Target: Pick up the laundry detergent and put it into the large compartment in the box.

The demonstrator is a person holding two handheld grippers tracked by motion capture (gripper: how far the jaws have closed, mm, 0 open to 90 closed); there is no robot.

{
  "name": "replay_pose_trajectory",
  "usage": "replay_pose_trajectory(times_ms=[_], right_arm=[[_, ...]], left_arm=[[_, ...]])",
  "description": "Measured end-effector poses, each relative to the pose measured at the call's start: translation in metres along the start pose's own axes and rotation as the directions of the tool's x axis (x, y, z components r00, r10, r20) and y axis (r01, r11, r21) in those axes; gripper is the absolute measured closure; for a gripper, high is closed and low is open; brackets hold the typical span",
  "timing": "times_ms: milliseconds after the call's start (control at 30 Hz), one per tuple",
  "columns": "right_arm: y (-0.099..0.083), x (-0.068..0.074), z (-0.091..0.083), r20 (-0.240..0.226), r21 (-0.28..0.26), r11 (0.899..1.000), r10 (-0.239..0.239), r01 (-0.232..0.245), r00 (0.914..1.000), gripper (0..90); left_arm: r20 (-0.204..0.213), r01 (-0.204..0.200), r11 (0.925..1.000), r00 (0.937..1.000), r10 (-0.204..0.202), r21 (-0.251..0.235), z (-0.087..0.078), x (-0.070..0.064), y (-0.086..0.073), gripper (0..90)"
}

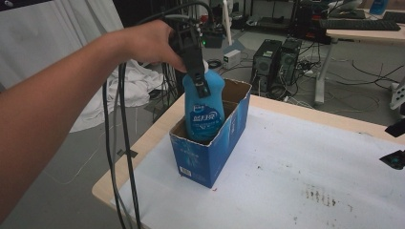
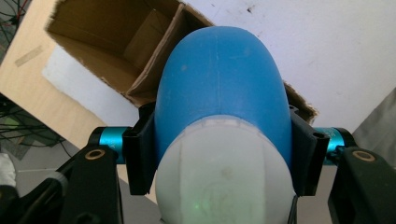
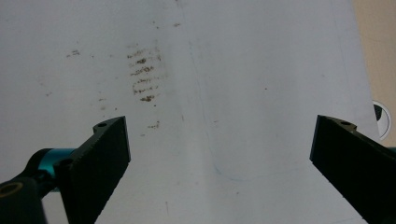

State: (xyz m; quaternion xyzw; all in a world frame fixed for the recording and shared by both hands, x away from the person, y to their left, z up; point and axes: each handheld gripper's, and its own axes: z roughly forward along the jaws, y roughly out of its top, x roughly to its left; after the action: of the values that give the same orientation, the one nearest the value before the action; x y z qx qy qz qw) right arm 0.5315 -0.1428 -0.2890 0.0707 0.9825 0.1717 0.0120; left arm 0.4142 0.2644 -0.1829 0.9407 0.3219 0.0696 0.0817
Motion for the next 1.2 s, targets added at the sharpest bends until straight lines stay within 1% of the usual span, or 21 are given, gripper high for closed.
replay_pose_trajectory(times_ms=[167,200,233,300,367,533,567,767,967,1067,1200], right_arm=[[0.000,-0.001,0.003,-0.005,-0.003,1.000,0.002,-0.002,1.0000,4.0],[-0.001,0.000,0.004,-0.006,0.002,1.000,0.009,-0.009,0.9999,4.0],[-0.001,-0.001,0.005,-0.006,0.000,1.000,0.003,-0.003,1.0000,4.0],[-0.002,-0.001,0.007,-0.008,0.004,1.000,0.014,-0.014,0.9999,4.0],[-0.003,-0.002,0.008,-0.009,0.007,1.000,0.009,-0.009,0.9999,4.0],[-0.005,-0.003,0.010,-0.012,0.009,1.000,0.015,-0.015,0.9998,4.0],[-0.005,-0.003,0.010,-0.013,0.012,1.000,0.019,-0.018,0.9997,4.0],[-0.006,-0.004,0.014,-0.019,0.013,1.000,0.017,-0.017,0.9997,4.0],[-0.005,-0.004,0.015,-0.020,0.015,1.000,0.021,-0.021,0.9996,4.0],[-0.006,-0.004,0.015,-0.020,0.018,1.000,0.018,-0.018,0.9996,4.0],[-0.006,-0.003,0.015,-0.020,0.021,1.000,0.024,-0.024,0.9995,4.0]], left_arm=[[0.010,-0.018,0.9998,0.9998,0.018,0.013,0.027,-0.001,-0.003,37.9],[0.011,-0.018,0.9998,0.9998,0.018,0.011,0.031,-0.001,-0.004,37.9],[0.010,-0.023,0.9996,0.9997,0.023,0.017,0.036,-0.001,-0.004,37.9],[0.008,-0.031,0.9992,0.9995,0.031,0.023,0.046,-0.002,-0.005,37.9],[0.006,-0.040,0.9987,0.9992,0.040,0.030,0.054,-0.003,-0.005,38.0],[0.002,-0.056,0.9975,0.9984,0.056,0.044,0.069,-0.004,-0.005,37.9],[0.001,-0.057,0.9972,0.9984,0.057,0.047,0.075,-0.005,-0.006,38.0],[0.015,-0.058,0.9967,0.9983,0.057,0.056,0.086,-0.005,-0.008,38.0],[0.025,-0.057,0.9962,0.9981,0.056,0.065,0.095,-0.005,-0.011,38.0],[0.028,-0.052,0.9971,0.9983,0.051,0.054,0.096,-0.004,-0.011,37.9],[0.029,-0.054,0.9968,0.9982,0.053,0.059,0.096,-0.004,-0.012,37.9]])
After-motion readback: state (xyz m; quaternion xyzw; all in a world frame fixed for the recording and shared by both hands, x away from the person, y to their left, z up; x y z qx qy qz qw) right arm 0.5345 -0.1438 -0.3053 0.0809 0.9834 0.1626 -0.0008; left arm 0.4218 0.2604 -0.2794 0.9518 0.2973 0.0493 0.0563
